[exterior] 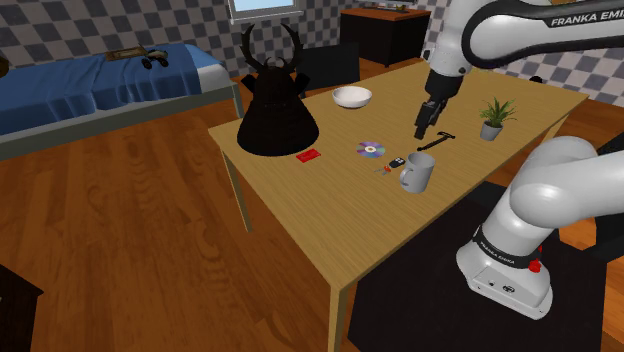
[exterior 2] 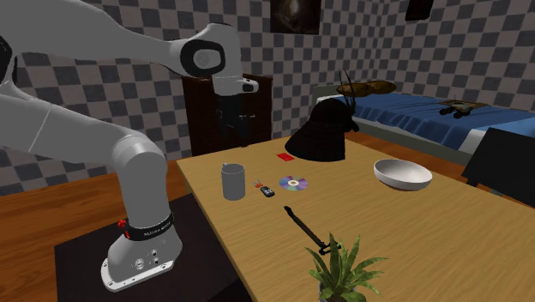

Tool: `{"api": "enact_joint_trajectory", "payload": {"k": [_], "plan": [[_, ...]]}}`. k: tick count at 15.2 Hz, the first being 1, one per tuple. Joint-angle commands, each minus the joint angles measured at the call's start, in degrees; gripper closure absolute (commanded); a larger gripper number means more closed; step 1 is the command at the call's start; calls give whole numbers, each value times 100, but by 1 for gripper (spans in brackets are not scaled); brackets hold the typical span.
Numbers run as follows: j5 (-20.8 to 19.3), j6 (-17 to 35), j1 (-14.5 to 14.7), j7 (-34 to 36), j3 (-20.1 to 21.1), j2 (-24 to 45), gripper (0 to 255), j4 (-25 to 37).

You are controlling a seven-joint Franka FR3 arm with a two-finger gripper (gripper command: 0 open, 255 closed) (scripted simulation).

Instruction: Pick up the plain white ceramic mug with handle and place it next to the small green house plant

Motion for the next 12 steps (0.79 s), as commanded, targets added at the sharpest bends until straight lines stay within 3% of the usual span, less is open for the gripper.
{"api": "enact_joint_trajectory", "payload": {"k": [1, 5, 12], "plan": [[-140, 360, -126, -186, -214, -134, 0, -401], [-460, 1136, -442, -573, -682, -240, 0, -1132], [-560, 1918, -466, -569, -784, 174, 0, -1504]]}}
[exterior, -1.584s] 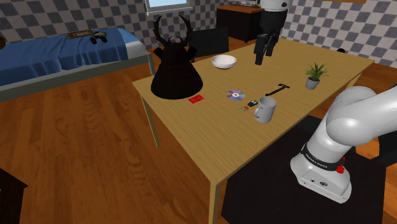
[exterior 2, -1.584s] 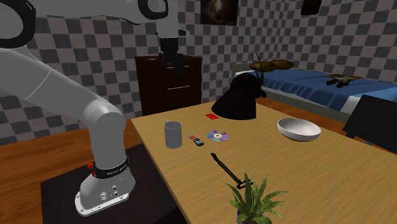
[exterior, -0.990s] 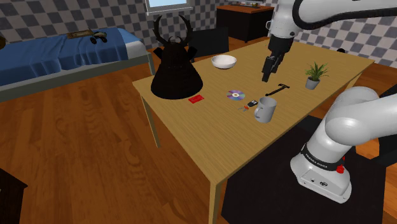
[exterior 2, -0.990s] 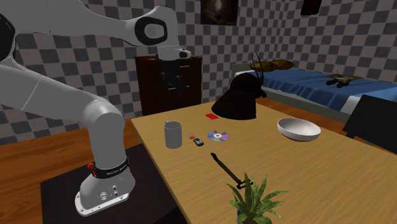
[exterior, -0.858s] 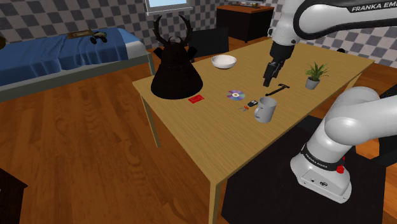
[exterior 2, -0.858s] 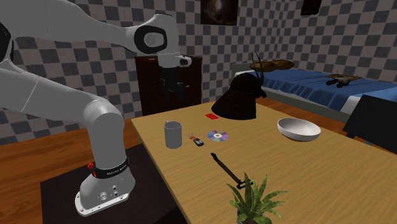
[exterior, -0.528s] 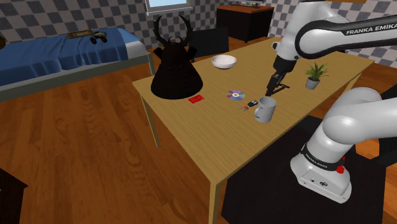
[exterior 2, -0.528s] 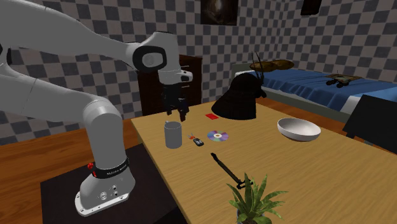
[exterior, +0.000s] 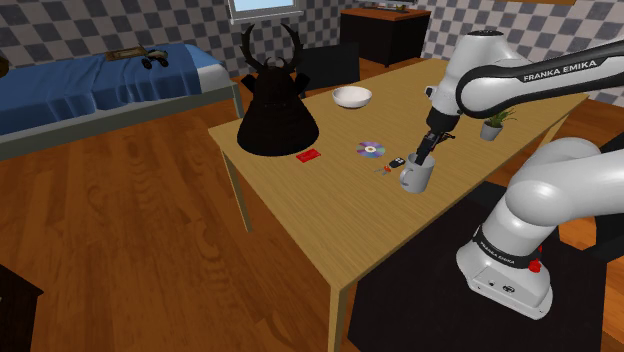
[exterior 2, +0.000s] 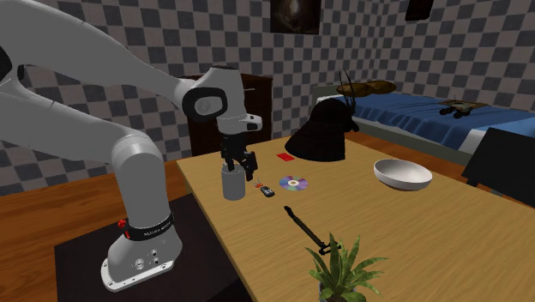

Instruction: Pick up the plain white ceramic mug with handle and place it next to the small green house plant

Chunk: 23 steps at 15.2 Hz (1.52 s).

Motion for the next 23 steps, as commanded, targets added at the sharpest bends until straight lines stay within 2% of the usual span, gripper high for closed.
{"api": "enact_joint_trajectory", "payload": {"k": [1, 9, 10, 19, 23], "plan": [[-22, 175, -5, 3, -20, 86, 0, -83], [-21, 173, -5, 3, -19, 85, 0, -83], [-21, 173, -5, 3, -19, 85, 255, -83], [-21, 175, -5, 3, -20, 86, 255, -83], [48, -257, 29, 16, 47, -120, 255, 146]]}}
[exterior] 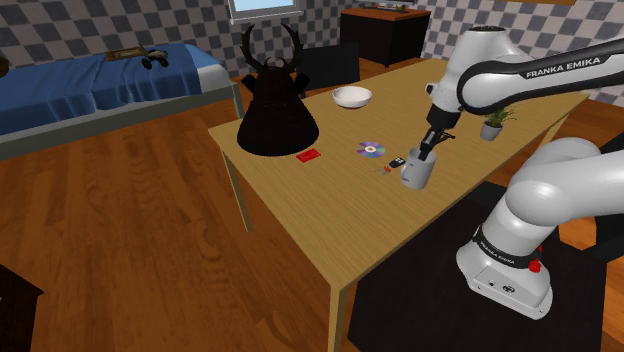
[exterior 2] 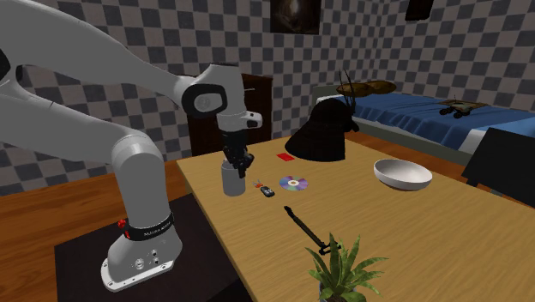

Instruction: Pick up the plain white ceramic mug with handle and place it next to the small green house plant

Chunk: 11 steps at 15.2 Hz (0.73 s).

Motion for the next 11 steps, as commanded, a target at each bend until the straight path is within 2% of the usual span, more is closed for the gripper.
{"api": "enact_joint_trajectory", "payload": {"k": [1, 11], "plan": [[34, -208, 17, 7, 33, -91, 255, 117], [187, -1123, 104, 34, 183, -347, 255, 783]]}}
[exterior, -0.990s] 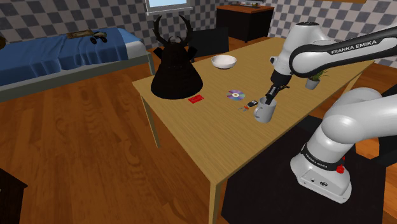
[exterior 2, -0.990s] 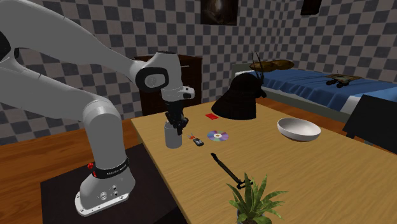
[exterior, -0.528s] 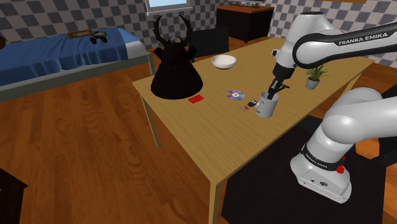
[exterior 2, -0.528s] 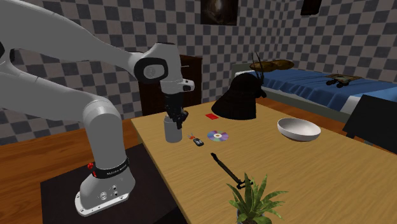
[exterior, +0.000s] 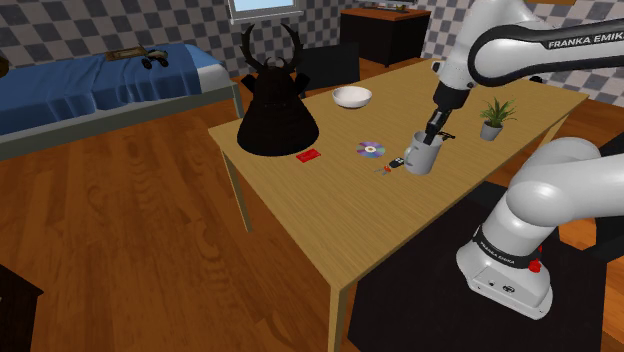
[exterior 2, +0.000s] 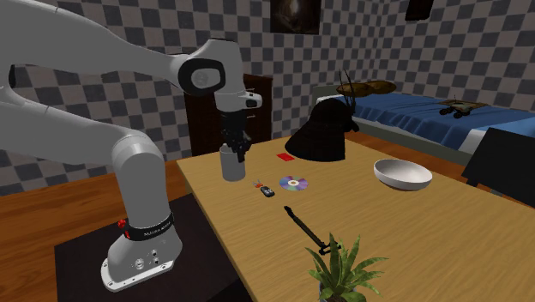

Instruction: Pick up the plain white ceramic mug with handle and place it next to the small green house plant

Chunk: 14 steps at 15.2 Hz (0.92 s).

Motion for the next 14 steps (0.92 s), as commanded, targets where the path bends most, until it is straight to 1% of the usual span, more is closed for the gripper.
{"api": "enact_joint_trajectory", "payload": {"k": [1, 14], "plan": [[31, -172, 20, 7, 30, -18, 255, 152], [187, -1153, 118, 31, 184, 1, 255, 1157]]}}
